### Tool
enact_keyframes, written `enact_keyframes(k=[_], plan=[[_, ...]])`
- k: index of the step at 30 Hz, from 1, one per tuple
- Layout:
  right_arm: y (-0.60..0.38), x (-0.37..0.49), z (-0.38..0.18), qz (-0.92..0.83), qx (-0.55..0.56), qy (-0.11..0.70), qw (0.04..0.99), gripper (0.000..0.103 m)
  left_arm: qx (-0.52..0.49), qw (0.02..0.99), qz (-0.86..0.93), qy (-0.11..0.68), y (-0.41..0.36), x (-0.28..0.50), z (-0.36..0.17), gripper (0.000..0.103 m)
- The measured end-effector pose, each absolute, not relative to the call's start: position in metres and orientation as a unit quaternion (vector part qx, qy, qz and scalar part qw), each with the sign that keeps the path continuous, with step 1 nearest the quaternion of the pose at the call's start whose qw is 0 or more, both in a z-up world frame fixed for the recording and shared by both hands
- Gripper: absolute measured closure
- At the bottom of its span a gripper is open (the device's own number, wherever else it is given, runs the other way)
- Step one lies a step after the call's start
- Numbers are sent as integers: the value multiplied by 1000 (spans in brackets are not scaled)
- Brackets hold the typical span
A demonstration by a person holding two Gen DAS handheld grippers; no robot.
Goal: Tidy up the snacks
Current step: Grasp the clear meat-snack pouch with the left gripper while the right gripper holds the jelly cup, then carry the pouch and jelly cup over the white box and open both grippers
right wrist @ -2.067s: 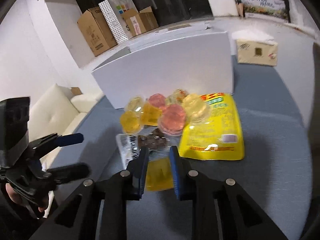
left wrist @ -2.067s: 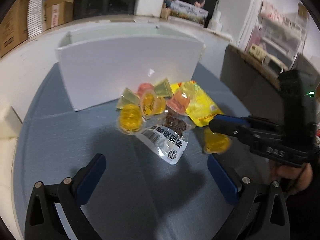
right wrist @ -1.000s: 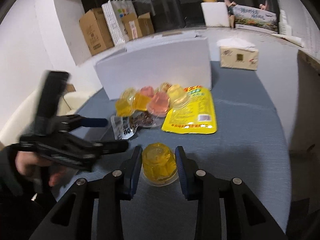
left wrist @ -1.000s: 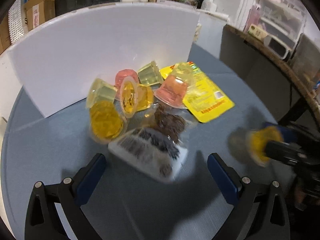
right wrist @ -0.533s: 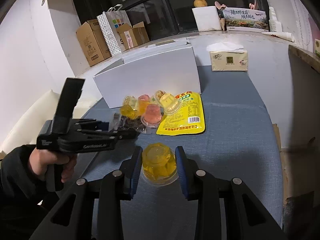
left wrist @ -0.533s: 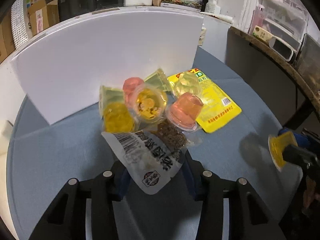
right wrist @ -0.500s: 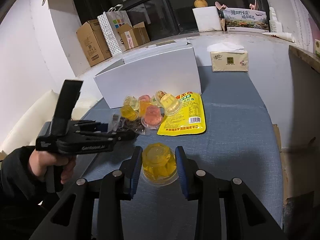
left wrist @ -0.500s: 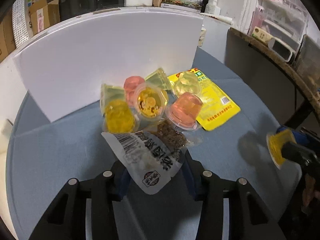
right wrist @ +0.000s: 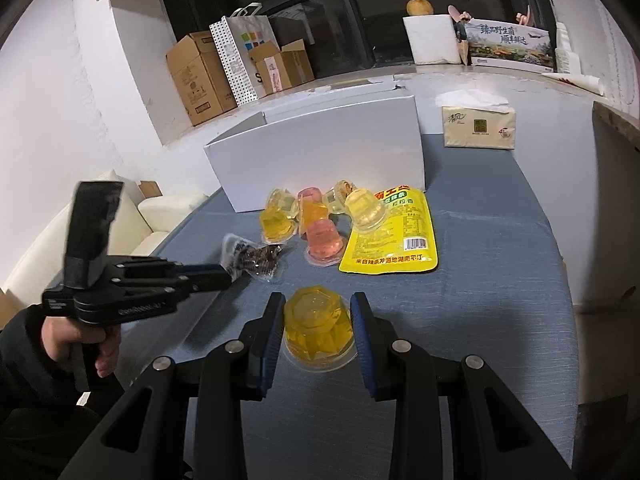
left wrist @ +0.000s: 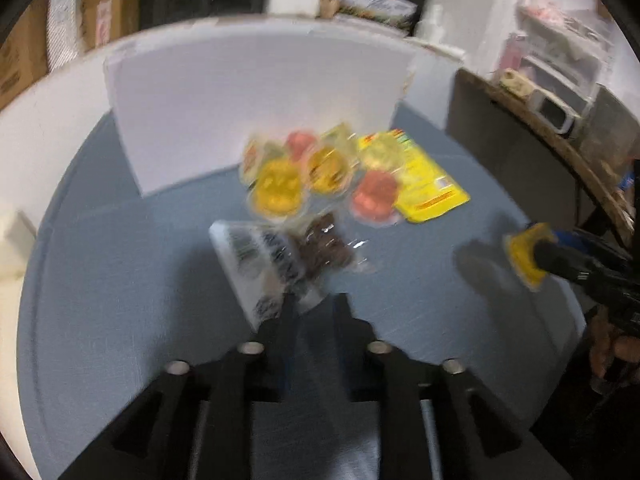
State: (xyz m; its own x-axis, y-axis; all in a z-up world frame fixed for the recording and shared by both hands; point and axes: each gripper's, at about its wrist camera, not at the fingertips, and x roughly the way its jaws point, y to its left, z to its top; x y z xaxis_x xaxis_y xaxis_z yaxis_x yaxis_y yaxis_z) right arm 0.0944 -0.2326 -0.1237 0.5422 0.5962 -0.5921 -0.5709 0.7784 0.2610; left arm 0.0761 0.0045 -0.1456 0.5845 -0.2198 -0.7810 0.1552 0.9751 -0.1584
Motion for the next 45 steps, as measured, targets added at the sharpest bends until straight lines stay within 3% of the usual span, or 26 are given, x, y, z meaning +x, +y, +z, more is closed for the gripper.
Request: enact_keyframes(k=[3, 7, 11, 14, 17, 20, 21, 25, 37, 45], plan=[[-235, 95, -124, 332, 22, 343, 878, 67, -30, 902, -85, 422, 2, 76, -138, 12], [-236, 94, -125, 333, 26, 343, 878, 67, 29, 907, -107, 407, -4, 89, -128, 4], [-233, 93, -125, 339, 23, 344, 875, 67, 93, 880, -170, 433, -11, 126, -139, 4], [-234, 93, -126, 338, 25, 344, 875, 67, 120, 855, -208, 459, -14, 142, -148, 5], [-237, 94, -126, 336, 31, 345, 876, 67, 131, 844, -246, 458, -19, 140, -147, 23], [-238, 94, -126, 336, 33, 344, 876, 67, 112, 845, -255, 457, -23, 139, -139, 45], [-238, 94, -126, 336, 33, 344, 876, 67, 105, 847, -257, 454, -24, 137, -137, 69], [-237, 93, -125, 336, 32, 343, 877, 67, 85, 860, -250, 435, -28, 127, -135, 74], [-235, 94, -118, 340, 31, 335, 878, 67, 14, 906, -211, 366, -5, 83, -92, 74], [-205, 143, -43, 368, 17, 268, 890, 67, -7, 941, -157, 299, 16, 110, -24, 74]])
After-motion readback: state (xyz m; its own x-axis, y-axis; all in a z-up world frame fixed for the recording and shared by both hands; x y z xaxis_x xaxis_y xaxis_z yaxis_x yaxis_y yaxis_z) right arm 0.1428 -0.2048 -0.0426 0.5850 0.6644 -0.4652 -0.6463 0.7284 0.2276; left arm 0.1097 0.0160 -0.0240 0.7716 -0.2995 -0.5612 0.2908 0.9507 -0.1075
